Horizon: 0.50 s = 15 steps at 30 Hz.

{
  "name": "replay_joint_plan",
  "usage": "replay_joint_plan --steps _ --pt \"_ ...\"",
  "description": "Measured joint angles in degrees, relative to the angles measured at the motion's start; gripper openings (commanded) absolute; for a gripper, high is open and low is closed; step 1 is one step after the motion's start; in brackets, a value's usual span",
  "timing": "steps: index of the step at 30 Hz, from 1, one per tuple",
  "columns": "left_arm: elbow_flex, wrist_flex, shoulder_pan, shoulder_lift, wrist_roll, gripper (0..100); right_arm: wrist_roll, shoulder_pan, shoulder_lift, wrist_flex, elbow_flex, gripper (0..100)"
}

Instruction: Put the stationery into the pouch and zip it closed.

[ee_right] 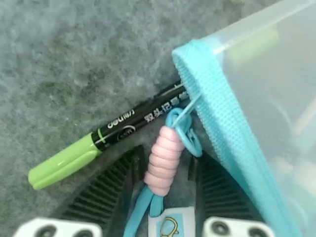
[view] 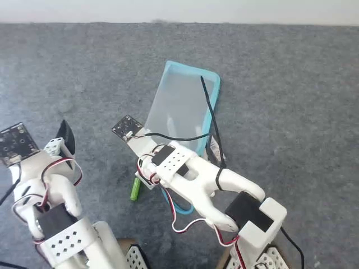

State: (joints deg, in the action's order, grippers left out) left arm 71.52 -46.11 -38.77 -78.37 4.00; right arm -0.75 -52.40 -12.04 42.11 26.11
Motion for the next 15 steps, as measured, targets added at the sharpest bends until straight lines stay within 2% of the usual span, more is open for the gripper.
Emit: replay_joint_plan --steps 2,6,10,15 --pt "0.00 0.00 -0.18 0.00 0.00 29 0.00 0.00 0.00 -0.26 0.00 14.3" --pt "0.00 0.00 -0.18 0.00 0.00 29 0.00 0.44 0.00 -0.18 0.00 0.0" --pt "0.00 0.00 0.00 0.00 0.00 29 0.79 2.02 -0.09 3.52 -1.14 0.6" --pt "1.14 0.00 4.13 0.00 -0.09 29 4.57 5.36 0.88 9.76 -1.85 0.7"
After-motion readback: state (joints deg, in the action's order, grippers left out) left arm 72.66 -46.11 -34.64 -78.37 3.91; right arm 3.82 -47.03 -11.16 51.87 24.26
